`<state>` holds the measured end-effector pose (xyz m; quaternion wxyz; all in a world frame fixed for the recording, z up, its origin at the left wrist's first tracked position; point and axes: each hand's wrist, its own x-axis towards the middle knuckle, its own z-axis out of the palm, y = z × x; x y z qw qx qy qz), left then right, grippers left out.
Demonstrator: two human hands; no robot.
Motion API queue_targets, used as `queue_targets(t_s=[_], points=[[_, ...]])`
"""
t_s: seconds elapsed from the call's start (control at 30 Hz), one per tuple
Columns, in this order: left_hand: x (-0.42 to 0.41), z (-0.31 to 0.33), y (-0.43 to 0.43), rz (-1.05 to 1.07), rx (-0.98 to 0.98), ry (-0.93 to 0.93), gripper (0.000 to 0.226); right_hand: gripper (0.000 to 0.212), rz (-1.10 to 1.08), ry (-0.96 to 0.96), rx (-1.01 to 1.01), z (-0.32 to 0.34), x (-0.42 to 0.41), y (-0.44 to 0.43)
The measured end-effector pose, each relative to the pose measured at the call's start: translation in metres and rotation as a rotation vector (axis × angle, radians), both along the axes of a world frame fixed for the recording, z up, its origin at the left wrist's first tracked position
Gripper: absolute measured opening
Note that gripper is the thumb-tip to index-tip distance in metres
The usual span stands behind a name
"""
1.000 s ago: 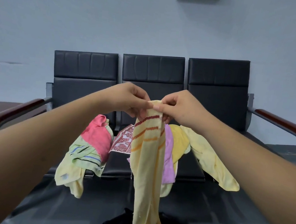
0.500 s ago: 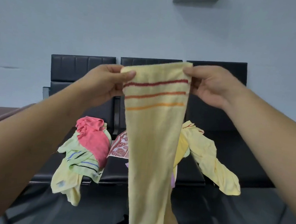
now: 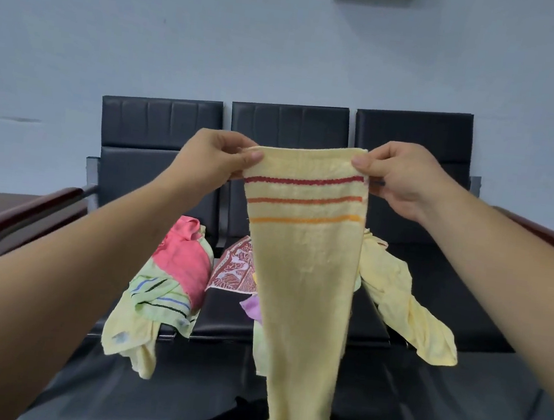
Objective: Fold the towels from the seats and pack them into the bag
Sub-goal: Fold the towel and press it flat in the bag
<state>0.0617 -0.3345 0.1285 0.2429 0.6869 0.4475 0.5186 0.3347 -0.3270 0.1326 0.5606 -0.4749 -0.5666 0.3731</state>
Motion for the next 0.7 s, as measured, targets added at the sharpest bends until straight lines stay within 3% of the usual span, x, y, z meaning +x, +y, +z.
queue_targets(t_s=[0.13,0.27,0.53,0.63,0.7], points=[[0.003,-0.002,0.002,0.040,0.077,-0.024,0.014,0.016,0.078,0.054,-0.058,0.000,-0.002,0.007],[0.005,-0.005,0.000,0.079,0.113,0.098,0.013,0.019,0.203,-0.142,-0.237,-0.005,-0.004,0.004],[0.013,-0.019,-0.001,-0.098,-0.035,-0.041,0.014,0.031,0.456,-0.024,-0.122,-0.029,-0.025,-0.002],[0.021,-0.024,-0.001,-0.141,-0.052,0.007,0.011,0.019,0.517,-0.051,-0.149,-0.043,-0.042,-0.003],[0.023,-0.030,0.001,-0.190,-0.108,-0.076,0.012,0.007,0.507,-0.008,-0.133,-0.045,-0.048,-0.002]])
